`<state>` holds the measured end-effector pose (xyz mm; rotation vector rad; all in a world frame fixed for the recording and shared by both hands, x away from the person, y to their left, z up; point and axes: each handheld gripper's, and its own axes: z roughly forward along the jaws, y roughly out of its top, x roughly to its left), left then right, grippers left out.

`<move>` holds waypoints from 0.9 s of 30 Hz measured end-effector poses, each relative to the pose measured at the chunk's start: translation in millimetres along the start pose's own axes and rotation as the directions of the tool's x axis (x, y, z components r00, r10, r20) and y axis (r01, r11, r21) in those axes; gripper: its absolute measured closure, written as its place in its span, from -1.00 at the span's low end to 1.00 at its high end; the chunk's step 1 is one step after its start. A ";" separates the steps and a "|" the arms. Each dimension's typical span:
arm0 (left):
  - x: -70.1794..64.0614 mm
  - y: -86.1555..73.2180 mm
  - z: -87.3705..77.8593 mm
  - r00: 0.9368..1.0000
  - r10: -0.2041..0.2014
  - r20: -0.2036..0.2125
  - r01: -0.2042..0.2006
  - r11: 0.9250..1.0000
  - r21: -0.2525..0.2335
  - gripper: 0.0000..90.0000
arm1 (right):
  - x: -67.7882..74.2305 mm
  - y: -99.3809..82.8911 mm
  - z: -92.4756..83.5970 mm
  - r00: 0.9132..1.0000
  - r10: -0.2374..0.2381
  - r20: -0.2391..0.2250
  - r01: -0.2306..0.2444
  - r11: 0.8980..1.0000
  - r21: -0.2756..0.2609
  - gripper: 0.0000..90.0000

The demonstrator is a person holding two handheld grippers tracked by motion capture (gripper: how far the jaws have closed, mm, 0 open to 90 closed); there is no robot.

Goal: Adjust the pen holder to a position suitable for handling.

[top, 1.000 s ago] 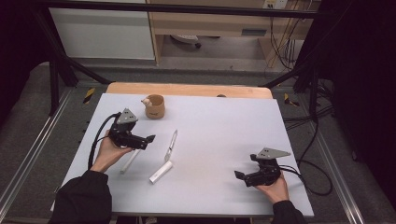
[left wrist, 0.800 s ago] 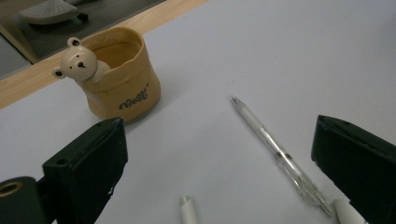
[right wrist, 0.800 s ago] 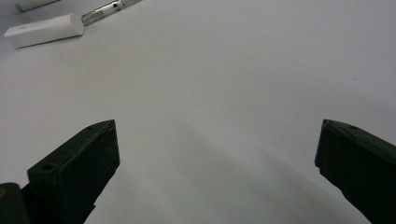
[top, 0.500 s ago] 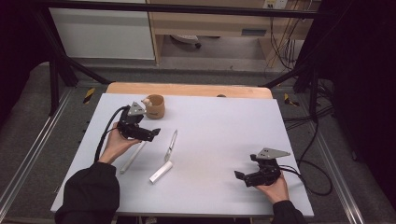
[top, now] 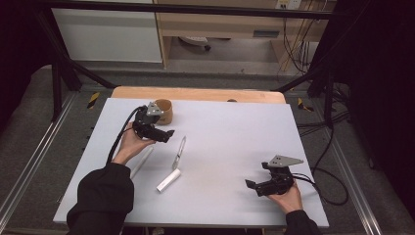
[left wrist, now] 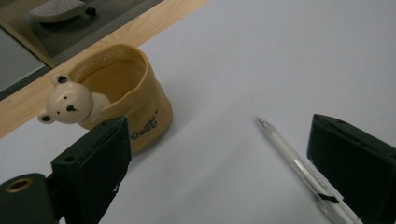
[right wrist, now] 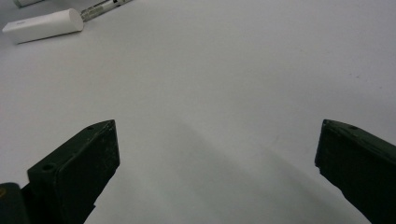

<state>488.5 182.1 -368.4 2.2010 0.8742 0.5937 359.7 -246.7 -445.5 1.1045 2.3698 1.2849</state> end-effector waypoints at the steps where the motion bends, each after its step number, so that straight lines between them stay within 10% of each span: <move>1: -0.7 1.7 2.1 1.000 0.001 0.000 -0.001 1.000 -0.002 -0.85 | 0.1 0.0 0.0 1.000 0.001 0.000 -0.001 1.000 -0.001 -0.99; 27: 19.5 20.3 48.9 0.993 0.062 -0.101 -0.056 0.997 0.057 -0.31 | 0.2 -0.3 0.7 1.000 -0.003 -0.009 0.003 1.000 0.002 -0.99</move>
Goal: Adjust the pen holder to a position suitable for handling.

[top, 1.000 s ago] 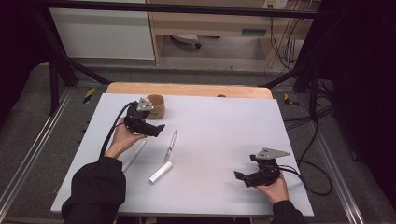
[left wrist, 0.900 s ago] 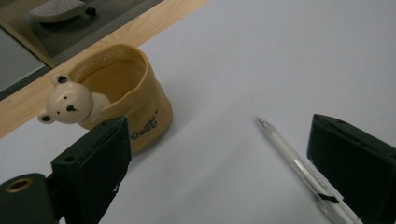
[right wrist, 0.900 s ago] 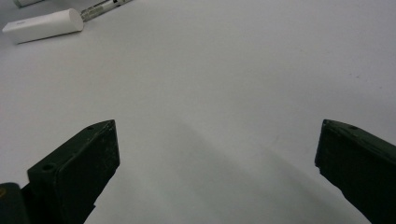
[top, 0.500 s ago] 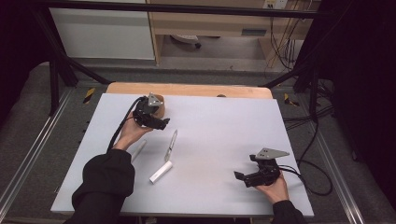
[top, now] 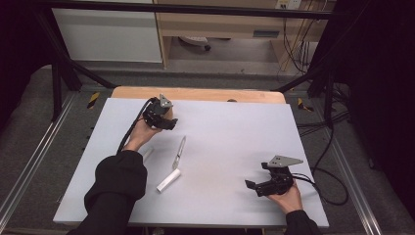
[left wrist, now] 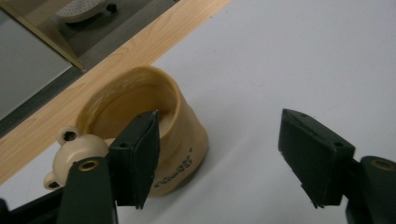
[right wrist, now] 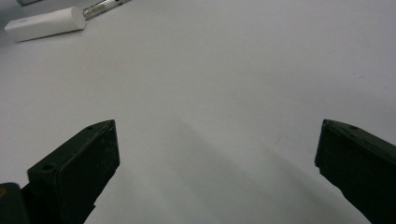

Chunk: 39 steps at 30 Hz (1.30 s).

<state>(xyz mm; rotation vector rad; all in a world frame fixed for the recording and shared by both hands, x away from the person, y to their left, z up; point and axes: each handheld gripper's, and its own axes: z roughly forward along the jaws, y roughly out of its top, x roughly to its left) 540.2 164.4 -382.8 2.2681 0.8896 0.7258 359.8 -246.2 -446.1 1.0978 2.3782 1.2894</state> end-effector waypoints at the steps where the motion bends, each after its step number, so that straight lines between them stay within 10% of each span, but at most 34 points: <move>1: 1.3 -0.4 1.3 1.000 0.001 -0.005 -0.001 1.000 -0.001 -0.28 | -0.2 -0.1 0.3 1.000 -0.004 -0.001 0.004 1.000 0.000 -0.99; 25: 2.7 1.3 22.4 0.995 0.060 -0.077 -0.057 0.998 0.038 0.11 | -0.1 -0.2 0.5 1.000 -0.004 -0.002 0.004 1.000 0.008 -0.99; 39: -2.7 -2.9 31.7 0.986 0.145 -0.081 -0.135 0.984 0.114 0.49 | -0.1 -0.3 0.9 1.000 -0.005 -0.002 0.005 1.000 0.009 -0.99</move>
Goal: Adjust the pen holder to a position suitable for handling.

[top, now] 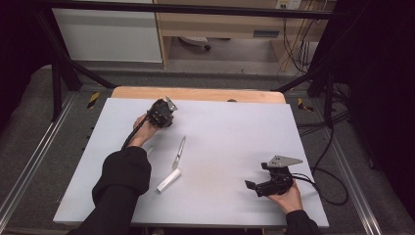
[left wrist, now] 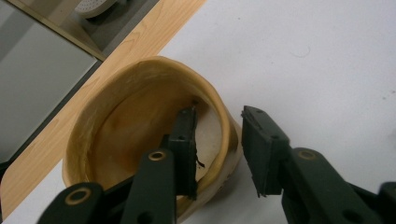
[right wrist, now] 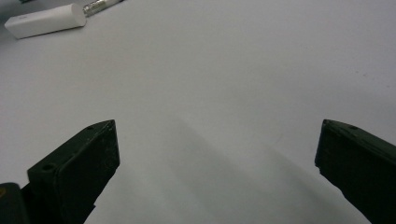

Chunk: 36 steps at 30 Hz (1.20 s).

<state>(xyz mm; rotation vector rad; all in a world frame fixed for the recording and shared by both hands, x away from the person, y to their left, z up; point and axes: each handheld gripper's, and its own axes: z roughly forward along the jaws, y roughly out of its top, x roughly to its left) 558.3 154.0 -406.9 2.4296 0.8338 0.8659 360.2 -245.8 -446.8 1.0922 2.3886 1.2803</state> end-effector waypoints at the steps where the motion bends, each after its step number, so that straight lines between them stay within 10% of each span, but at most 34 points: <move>1: 0.3 -0.2 -0.3 1.000 -0.004 0.004 0.004 1.000 -0.001 0.51 | -0.2 0.0 0.2 1.000 -0.003 -0.001 0.003 1.000 -0.001 -0.99; 23: 2.9 -3.7 -15.4 0.996 -0.065 0.054 0.064 0.998 0.025 0.78 | 0.2 -0.2 0.5 1.000 0.001 -0.004 -0.001 1.000 0.007 -0.99; 36: -1.2 -5.9 -56.0 0.991 -0.081 0.105 0.085 0.996 -0.033 0.78 | 0.5 -0.2 0.5 1.000 0.002 -0.004 -0.002 1.000 0.008 -0.99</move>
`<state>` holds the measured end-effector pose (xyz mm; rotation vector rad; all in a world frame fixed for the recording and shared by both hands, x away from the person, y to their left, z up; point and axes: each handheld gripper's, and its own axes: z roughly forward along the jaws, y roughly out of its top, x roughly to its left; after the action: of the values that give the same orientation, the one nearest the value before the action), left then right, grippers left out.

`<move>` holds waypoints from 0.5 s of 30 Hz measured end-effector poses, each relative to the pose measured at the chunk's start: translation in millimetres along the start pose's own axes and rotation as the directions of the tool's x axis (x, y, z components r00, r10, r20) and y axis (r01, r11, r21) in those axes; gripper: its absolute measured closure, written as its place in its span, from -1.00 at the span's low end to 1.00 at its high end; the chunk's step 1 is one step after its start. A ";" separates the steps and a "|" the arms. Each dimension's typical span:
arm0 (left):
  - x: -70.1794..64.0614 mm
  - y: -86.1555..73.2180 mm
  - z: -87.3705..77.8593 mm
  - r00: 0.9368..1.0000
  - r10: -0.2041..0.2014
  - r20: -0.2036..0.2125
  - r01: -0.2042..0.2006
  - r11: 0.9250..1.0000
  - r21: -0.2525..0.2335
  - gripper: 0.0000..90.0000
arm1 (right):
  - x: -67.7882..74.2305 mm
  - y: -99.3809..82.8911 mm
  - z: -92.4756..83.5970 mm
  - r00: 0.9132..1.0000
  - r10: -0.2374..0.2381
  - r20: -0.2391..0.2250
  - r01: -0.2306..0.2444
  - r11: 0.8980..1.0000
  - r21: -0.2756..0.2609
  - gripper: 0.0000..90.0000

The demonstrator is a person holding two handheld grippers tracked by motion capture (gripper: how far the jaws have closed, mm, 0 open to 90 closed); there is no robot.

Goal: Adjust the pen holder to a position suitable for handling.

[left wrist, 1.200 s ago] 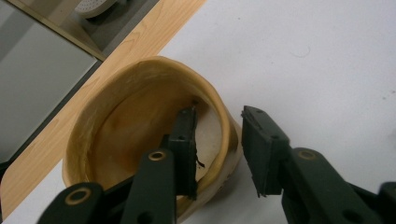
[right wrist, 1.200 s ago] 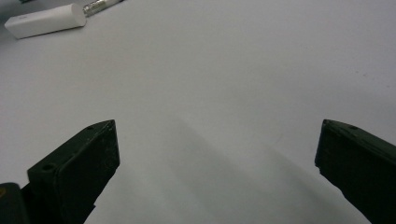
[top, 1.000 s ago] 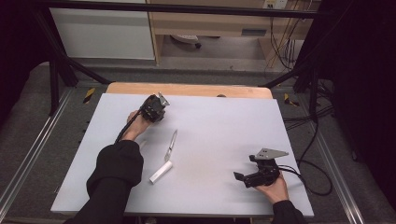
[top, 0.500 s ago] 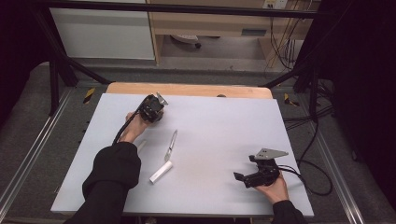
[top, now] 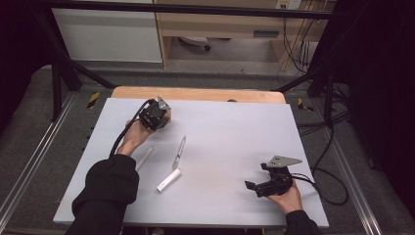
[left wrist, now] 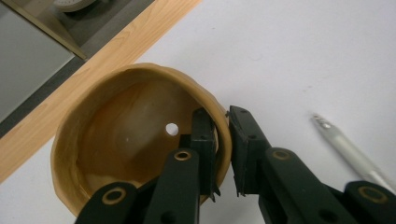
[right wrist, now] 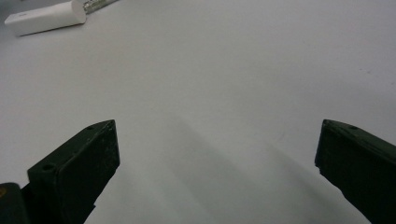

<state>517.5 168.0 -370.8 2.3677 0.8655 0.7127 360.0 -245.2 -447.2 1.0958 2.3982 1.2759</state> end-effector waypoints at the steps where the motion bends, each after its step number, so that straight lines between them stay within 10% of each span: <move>1: -3.3 -1.4 -2.0 1.000 -0.010 0.014 0.009 1.000 0.008 0.78 | -0.1 0.1 -0.2 1.000 -0.001 0.000 0.001 1.000 0.000 -0.99; 15: -41.8 -12.2 -8.1 0.996 0.025 0.084 -0.030 0.998 0.059 0.78 | 0.0 0.0 -0.2 1.000 0.000 0.003 0.000 1.000 0.002 -0.99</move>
<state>479.8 149.4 -384.7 2.4489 0.8312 0.6023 359.9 -245.3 -447.1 1.0968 2.3983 1.2715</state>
